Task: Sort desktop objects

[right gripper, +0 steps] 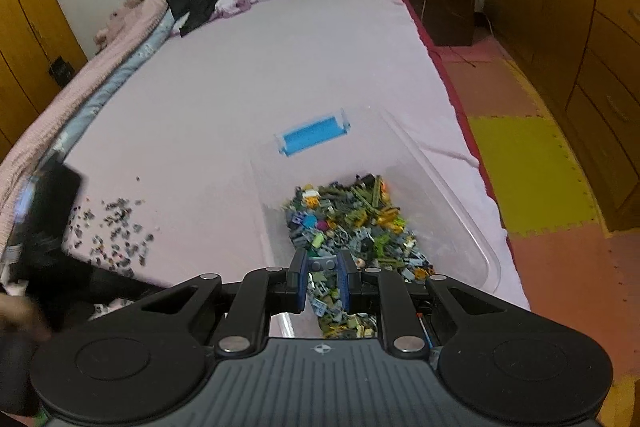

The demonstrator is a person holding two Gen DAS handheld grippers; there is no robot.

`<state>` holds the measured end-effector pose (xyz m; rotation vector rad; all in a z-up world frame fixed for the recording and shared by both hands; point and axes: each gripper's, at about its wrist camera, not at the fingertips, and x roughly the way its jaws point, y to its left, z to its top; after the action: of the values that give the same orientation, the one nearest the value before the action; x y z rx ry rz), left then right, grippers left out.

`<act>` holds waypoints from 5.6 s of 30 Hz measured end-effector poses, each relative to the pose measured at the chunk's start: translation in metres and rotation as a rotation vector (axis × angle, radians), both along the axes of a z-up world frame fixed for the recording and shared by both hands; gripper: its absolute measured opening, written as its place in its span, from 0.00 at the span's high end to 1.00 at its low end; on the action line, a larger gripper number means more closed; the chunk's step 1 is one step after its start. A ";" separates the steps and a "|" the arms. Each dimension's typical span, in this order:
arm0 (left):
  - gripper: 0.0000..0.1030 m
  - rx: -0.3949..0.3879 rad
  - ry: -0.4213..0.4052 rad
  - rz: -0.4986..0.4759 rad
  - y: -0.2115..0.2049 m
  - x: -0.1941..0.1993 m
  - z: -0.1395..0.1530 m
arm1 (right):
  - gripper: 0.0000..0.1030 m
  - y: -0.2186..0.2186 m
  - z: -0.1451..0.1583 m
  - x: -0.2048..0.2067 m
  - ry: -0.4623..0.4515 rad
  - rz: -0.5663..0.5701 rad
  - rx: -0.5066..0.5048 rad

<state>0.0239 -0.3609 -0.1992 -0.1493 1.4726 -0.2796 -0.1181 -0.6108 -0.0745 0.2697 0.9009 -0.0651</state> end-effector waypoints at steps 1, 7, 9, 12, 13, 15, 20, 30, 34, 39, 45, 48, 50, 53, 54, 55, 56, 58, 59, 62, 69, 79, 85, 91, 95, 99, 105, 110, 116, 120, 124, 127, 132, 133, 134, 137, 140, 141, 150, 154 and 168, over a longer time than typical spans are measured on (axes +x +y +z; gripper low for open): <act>0.61 -0.020 0.029 0.053 0.002 0.003 -0.012 | 0.83 -0.001 -0.003 0.002 0.005 0.001 0.002; 0.61 -0.054 0.145 0.268 0.009 0.021 -0.054 | 0.83 -0.009 -0.023 0.014 0.023 0.007 0.036; 0.62 -0.034 0.173 0.319 0.010 0.027 -0.061 | 0.83 -0.012 -0.030 0.020 0.026 0.007 0.047; 0.63 0.016 0.193 0.343 0.010 0.035 -0.066 | 0.83 -0.018 -0.037 0.028 0.025 -0.001 0.068; 0.63 0.026 0.197 0.341 0.009 0.036 -0.067 | 0.83 -0.019 -0.039 0.030 0.024 -0.005 0.073; 0.63 0.049 0.202 0.334 0.005 0.037 -0.069 | 0.83 -0.022 -0.041 0.033 0.023 -0.011 0.083; 0.66 0.084 0.234 0.335 -0.002 0.038 -0.078 | 0.83 -0.029 -0.045 0.037 0.029 -0.025 0.094; 0.77 0.116 0.258 0.380 0.003 0.032 -0.085 | 0.83 -0.033 -0.051 0.042 0.037 -0.030 0.108; 0.93 0.109 0.250 0.371 0.007 0.027 -0.079 | 0.83 -0.031 -0.049 0.043 0.034 -0.022 0.107; 0.94 0.087 0.234 0.360 0.013 0.022 -0.066 | 0.83 -0.029 -0.046 0.044 0.023 -0.019 0.102; 0.94 0.019 0.170 0.311 0.023 0.014 -0.022 | 0.83 -0.026 -0.039 0.041 0.011 -0.008 0.096; 0.94 -0.017 0.065 0.214 0.015 0.027 0.025 | 0.83 -0.024 -0.033 0.039 -0.003 -0.001 0.092; 0.94 -0.045 -0.002 0.155 0.012 0.035 0.051 | 0.83 -0.022 -0.028 0.037 -0.013 0.000 0.090; 0.94 -0.089 -0.101 0.064 0.002 0.037 0.089 | 0.83 -0.021 -0.020 0.032 -0.030 -0.002 0.084; 0.94 -0.099 -0.128 0.037 -0.005 0.034 0.092 | 0.83 -0.021 -0.017 0.030 -0.035 -0.003 0.082; 0.94 -0.107 -0.155 0.010 -0.011 0.031 0.094 | 0.83 -0.021 -0.014 0.028 -0.041 -0.003 0.079; 0.94 -0.116 -0.181 -0.019 -0.018 0.031 0.102 | 0.83 -0.020 -0.011 0.026 -0.047 -0.004 0.077; 0.94 -0.127 -0.232 -0.078 -0.034 0.030 0.117 | 0.83 -0.021 -0.004 0.021 -0.060 -0.008 0.066; 0.94 -0.129 -0.257 -0.107 -0.043 0.029 0.124 | 0.83 -0.022 0.000 0.018 -0.065 -0.012 0.061; 0.94 -0.133 -0.303 -0.173 -0.063 0.024 0.130 | 0.83 -0.024 0.010 0.008 -0.079 -0.027 0.046; 0.94 -0.067 -0.353 -0.294 -0.103 0.006 0.149 | 0.83 -0.034 0.021 -0.015 -0.090 -0.066 0.018; 0.94 0.003 -0.439 -0.437 -0.147 -0.007 0.157 | 0.84 -0.041 0.021 -0.021 -0.101 -0.080 0.014; 0.94 0.044 -0.424 -0.491 -0.163 -0.009 0.143 | 0.84 -0.041 0.018 -0.022 -0.095 -0.074 0.021; 0.94 0.076 -0.398 -0.523 -0.168 -0.012 0.132 | 0.84 -0.043 0.014 -0.021 -0.082 -0.074 0.029; 0.94 0.101 -0.388 -0.546 -0.168 -0.014 0.125 | 0.84 -0.044 0.010 -0.018 -0.073 -0.073 0.032; 0.94 0.113 -0.367 -0.544 -0.164 -0.013 0.120 | 0.84 -0.043 0.006 -0.014 -0.068 -0.071 0.032; 0.93 0.109 -0.358 -0.544 -0.160 -0.013 0.119 | 0.84 -0.041 0.005 -0.011 -0.064 -0.064 0.027; 0.93 0.100 -0.345 -0.557 -0.161 -0.015 0.117 | 0.84 -0.041 0.006 -0.011 -0.063 -0.069 0.022; 0.91 0.091 -0.343 -0.574 -0.165 -0.019 0.117 | 0.82 -0.043 0.004 -0.013 -0.055 -0.087 0.025; 0.84 0.083 -0.339 -0.564 -0.163 -0.020 0.117 | 0.81 -0.042 0.004 -0.012 -0.049 -0.083 0.017; 0.79 0.070 -0.330 -0.530 -0.155 -0.018 0.119 | 0.67 -0.039 0.006 -0.008 -0.040 -0.076 0.011; 0.66 0.055 -0.327 -0.504 -0.147 -0.017 0.121 | 0.54 -0.037 0.008 -0.006 -0.033 -0.082 0.019; 0.46 0.045 -0.346 -0.457 -0.133 -0.018 0.131 | 0.45 -0.035 0.010 -0.004 -0.017 -0.079 0.023; 0.44 0.046 -0.354 -0.447 -0.130 -0.019 0.133 | 0.42 -0.034 0.011 -0.004 -0.014 -0.078 0.024; 0.42 0.049 -0.361 -0.438 -0.127 -0.020 0.136 | 0.41 -0.034 0.012 -0.004 -0.012 -0.077 0.025; 0.34 0.057 -0.384 -0.409 -0.119 -0.022 0.143 | 0.30 -0.034 0.015 -0.006 -0.015 -0.084 0.029; 0.27 0.064 -0.400 -0.384 -0.111 -0.024 0.151 | 0.25 -0.036 0.015 -0.008 0.002 -0.104 0.058; 0.25 0.068 -0.405 -0.376 -0.107 -0.025 0.153 | 0.25 -0.037 0.015 -0.009 0.008 -0.112 0.072; 0.10 0.094 -0.471 -0.294 -0.058 -0.038 0.178 | 0.17 -0.026 0.025 -0.016 0.003 -0.170 0.099; 0.06 0.114 -0.488 -0.248 -0.023 -0.045 0.184 | 0.13 -0.007 0.039 -0.022 -0.025 -0.179 0.076; 0.01 0.154 -0.509 -0.024 0.163 -0.072 0.204 | 0.04 0.150 0.081 -0.027 -0.142 -0.083 -0.016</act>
<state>-0.0482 -0.1975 0.0048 0.0626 0.9853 -0.2033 -0.1452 -0.4613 0.0068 0.2935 0.7476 -0.1287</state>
